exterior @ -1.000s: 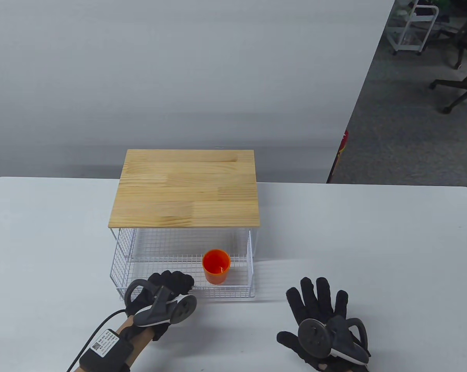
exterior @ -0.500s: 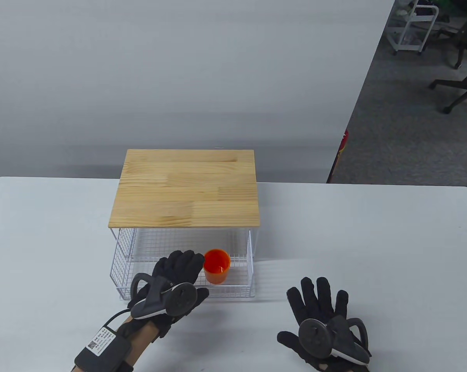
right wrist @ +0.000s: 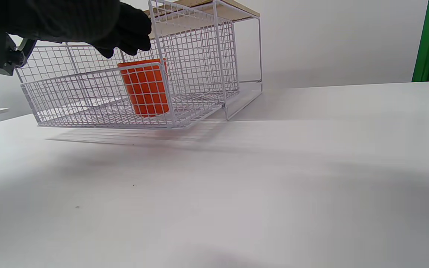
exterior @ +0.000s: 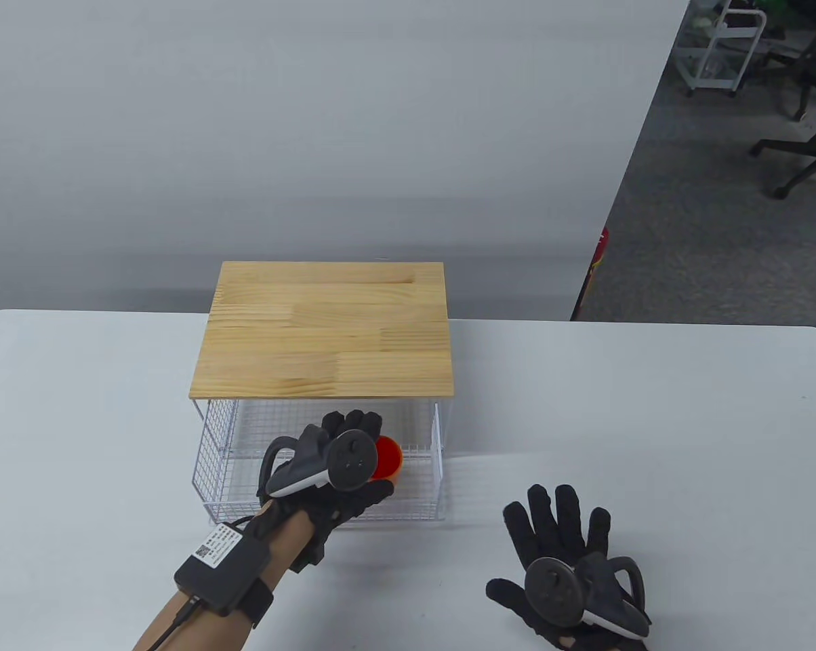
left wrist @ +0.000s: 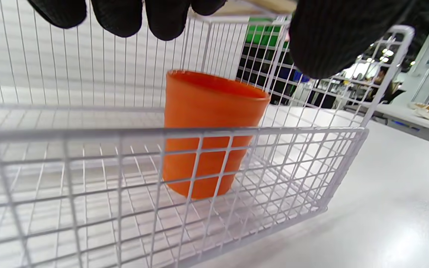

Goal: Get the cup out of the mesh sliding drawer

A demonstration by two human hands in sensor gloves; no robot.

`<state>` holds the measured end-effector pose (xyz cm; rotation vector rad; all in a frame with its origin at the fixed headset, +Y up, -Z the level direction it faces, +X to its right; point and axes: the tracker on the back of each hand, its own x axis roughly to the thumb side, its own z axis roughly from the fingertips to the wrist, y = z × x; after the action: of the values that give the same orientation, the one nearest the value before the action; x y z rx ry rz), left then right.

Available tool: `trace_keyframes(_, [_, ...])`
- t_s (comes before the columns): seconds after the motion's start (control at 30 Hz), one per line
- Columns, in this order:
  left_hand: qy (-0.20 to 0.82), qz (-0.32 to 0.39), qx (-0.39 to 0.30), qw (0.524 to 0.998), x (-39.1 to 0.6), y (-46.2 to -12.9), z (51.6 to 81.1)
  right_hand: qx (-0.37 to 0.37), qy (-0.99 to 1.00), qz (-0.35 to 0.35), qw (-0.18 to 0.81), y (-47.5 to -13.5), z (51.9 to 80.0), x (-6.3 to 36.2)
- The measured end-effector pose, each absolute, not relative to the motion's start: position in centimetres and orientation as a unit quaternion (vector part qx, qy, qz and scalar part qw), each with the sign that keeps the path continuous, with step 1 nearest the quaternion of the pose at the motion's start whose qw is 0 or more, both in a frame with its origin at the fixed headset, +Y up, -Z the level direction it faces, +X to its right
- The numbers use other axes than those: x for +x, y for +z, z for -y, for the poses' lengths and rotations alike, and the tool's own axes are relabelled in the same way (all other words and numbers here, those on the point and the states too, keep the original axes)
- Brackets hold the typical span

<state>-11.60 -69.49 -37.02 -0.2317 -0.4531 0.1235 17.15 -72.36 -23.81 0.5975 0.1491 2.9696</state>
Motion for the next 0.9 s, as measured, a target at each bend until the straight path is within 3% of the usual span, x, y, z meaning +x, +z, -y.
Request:
trace_keyframes(0.2, [0.067, 0.206, -0.133, 0.967, -10.7, -38.5, 70.2, 0.197, 0.978, -0.050, 0.057, -23.8, 72.3, 17.2])
trace_keyframes(0.3, [0.067, 0.199, -0.176, 0.962, -10.3, -39.1, 70.9, 0.194, 0.978, -0.047, 0.067, -23.8, 72.2, 17.5])
trace_keyframes(0.9, [0.079, 0.204, -0.156, 0.963, -9.8, -40.1, 71.8, 0.183, 0.979, -0.043, 0.084, -23.9, 71.8, 18.2])
